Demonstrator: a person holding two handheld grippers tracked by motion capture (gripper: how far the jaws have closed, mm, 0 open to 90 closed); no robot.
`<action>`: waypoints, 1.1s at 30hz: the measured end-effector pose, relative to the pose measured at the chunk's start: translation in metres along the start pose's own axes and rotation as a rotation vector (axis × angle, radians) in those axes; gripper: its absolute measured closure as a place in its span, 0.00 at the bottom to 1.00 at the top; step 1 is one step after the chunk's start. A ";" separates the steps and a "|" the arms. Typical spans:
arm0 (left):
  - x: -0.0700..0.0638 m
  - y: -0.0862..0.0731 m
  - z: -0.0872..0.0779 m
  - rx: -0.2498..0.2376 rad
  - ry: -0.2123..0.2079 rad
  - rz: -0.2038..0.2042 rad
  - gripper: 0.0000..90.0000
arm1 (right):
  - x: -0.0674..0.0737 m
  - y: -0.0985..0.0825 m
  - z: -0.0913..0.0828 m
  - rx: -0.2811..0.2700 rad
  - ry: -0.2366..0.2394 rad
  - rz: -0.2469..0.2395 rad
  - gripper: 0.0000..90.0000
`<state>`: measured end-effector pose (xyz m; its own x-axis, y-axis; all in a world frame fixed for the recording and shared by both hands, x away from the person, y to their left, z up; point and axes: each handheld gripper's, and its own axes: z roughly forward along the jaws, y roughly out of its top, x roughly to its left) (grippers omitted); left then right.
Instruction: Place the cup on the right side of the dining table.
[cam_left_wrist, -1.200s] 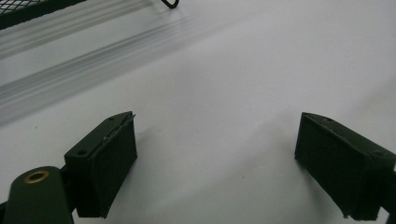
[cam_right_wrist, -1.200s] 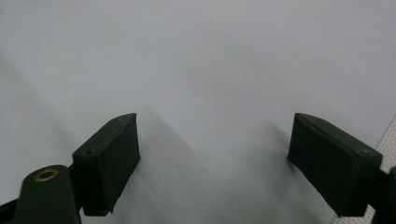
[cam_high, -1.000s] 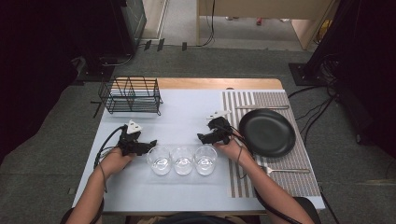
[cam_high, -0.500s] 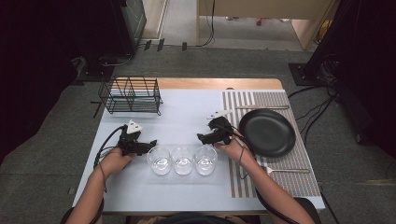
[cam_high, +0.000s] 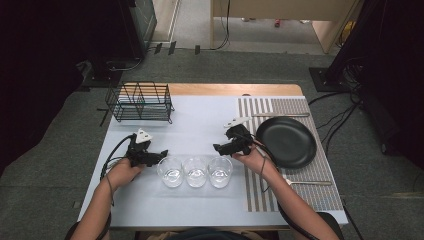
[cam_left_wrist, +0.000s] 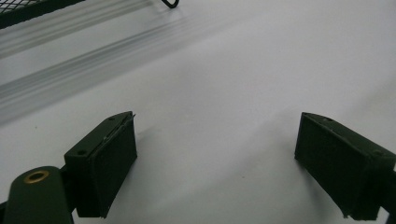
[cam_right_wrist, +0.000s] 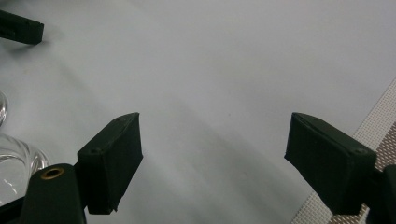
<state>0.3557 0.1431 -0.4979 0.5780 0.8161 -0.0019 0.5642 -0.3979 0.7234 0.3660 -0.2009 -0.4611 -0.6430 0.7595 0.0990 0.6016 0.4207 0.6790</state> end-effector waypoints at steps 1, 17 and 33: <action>0.000 0.000 0.000 0.000 0.000 0.000 0.14 | 0.000 0.000 -0.001 0.002 0.003 -0.001 0.21; 0.000 0.000 0.000 -0.001 0.000 -0.002 0.14 | 0.000 0.000 -0.021 -0.006 0.019 -0.009 0.21; 0.000 0.000 0.000 0.000 0.000 -0.001 0.14 | 0.003 0.002 -0.039 -0.026 0.054 -0.022 0.22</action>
<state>0.3557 0.1431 -0.4979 0.5774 0.8165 -0.0031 0.5653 -0.3970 0.7231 0.3468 -0.2175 -0.4312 -0.6809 0.7221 0.1225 0.5748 0.4231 0.7004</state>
